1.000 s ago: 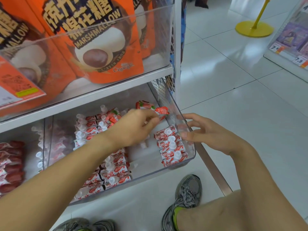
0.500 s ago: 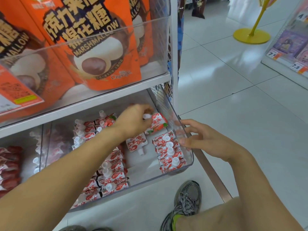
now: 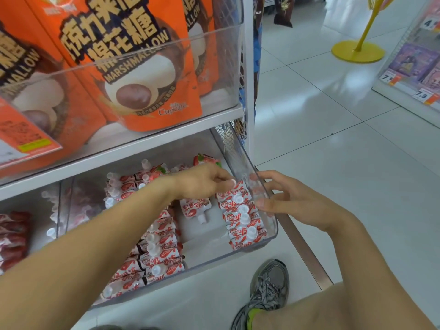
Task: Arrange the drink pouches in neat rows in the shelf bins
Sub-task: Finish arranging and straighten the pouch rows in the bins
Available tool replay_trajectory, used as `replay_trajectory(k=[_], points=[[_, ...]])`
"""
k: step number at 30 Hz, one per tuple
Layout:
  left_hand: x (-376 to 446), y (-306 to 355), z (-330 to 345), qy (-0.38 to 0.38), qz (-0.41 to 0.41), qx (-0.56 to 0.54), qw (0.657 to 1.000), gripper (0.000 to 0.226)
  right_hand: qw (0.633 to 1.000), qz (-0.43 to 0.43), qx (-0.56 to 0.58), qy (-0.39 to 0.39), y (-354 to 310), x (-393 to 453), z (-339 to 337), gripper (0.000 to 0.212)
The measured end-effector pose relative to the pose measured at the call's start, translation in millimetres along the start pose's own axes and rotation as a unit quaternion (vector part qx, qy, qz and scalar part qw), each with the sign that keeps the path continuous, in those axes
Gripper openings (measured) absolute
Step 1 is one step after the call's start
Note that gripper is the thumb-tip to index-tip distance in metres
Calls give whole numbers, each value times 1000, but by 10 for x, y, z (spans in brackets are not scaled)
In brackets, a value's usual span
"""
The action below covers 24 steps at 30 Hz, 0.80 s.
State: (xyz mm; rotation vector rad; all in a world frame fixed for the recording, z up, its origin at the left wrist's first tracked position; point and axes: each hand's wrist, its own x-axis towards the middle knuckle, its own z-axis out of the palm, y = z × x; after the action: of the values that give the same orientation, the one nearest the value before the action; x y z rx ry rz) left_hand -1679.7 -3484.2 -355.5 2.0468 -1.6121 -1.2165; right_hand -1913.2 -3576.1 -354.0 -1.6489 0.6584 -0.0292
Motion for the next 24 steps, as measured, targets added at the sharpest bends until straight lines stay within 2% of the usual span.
replay_trajectory(k=[2, 4, 5, 6, 7, 10, 11, 13, 17, 20, 22, 24], points=[[-54, -18, -130, -1, -4, -40, 999, 30, 1000, -2, -2, -5, 3, 10, -1, 73], [-47, -75, -269, 119, 38, 74, 989, 32, 1000, -2, -4, -7, 8, 12, -9, 70], [-23, -101, -323, 161, 68, 148, 973, 33, 1000, -2, -2, -8, 9, 10, -14, 69], [15, -143, -359, 173, 91, 202, 960, 37, 1000, -2, 0, -11, 13, 10, -17, 69], [47, -172, -376, 151, 97, 237, 955, 43, 1000, -2, 3, -13, 15, 14, -18, 70], [121, -223, -320, 49, 36, 319, 946, 68, 1000, 1, 0, -12, 24, 13, -13, 72], [141, -249, -296, 47, 24, 342, 938, 72, 1000, 1, -4, -12, 23, 16, -10, 71], [181, -307, -282, 96, 36, 365, 925, 63, 1000, 3, -12, -13, 13, 22, -12, 69], [170, -370, -319, 172, 39, 285, 942, 22, 1000, 3, -6, -11, 6, 14, -12, 60], [118, -250, -292, 239, 16, 180, 954, 24, 1000, 1, -11, -11, 8, 8, -14, 61], [125, -154, -239, 237, 26, 134, 962, 24, 1000, 2, -15, -8, -3, 6, -13, 64], [141, -108, -166, 177, 19, 131, 975, 21, 1000, 0, -12, -5, -10, 5, -5, 64]])
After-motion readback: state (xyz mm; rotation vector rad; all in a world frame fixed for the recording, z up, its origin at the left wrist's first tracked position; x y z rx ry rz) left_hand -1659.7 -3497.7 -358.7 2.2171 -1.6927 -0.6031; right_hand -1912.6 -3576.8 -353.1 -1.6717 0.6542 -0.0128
